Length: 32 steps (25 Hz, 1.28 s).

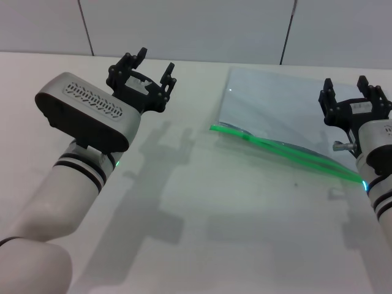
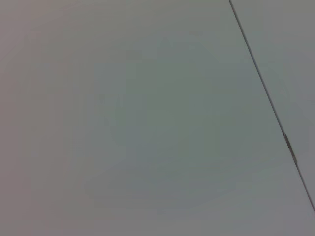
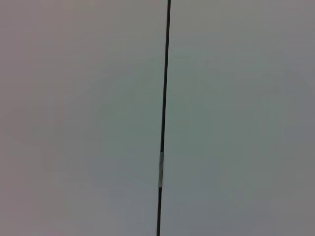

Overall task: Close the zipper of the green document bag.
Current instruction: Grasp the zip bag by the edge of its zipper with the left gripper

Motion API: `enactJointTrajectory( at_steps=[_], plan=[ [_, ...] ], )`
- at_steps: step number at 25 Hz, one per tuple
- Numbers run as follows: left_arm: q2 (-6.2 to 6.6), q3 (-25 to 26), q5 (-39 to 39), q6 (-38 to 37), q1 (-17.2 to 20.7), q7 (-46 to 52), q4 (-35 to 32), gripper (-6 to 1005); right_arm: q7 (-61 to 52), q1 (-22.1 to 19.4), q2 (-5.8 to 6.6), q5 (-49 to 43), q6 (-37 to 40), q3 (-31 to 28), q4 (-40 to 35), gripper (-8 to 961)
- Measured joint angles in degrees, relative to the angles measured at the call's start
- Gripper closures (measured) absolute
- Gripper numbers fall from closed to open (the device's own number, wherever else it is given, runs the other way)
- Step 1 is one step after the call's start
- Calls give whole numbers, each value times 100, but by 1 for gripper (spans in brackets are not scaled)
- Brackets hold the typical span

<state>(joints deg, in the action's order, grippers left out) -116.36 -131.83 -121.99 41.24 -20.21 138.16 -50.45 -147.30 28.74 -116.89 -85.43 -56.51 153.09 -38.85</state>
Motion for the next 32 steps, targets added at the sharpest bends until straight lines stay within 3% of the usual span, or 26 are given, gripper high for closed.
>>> enactJointTrajectory(
  at_steps=[10, 18, 23, 32],
  plan=[
    [3, -5, 0, -16, 0, 0, -3, 453, 0, 0, 0, 0, 0, 0, 0, 324],
    [42, 65, 0, -645, -60, 37, -252, 452, 0, -41, 8, 0, 0, -6, 7, 325],
    [97, 581, -20, -1782, -22, 5, -799, 451, -18, -45, 9, 0, 0, -9, 49, 326],
    [412, 1242, -86, -4242, -210, -392, -1611, 450, -82, -45, 9, 0, 5, -16, 63, 328]
  ],
)
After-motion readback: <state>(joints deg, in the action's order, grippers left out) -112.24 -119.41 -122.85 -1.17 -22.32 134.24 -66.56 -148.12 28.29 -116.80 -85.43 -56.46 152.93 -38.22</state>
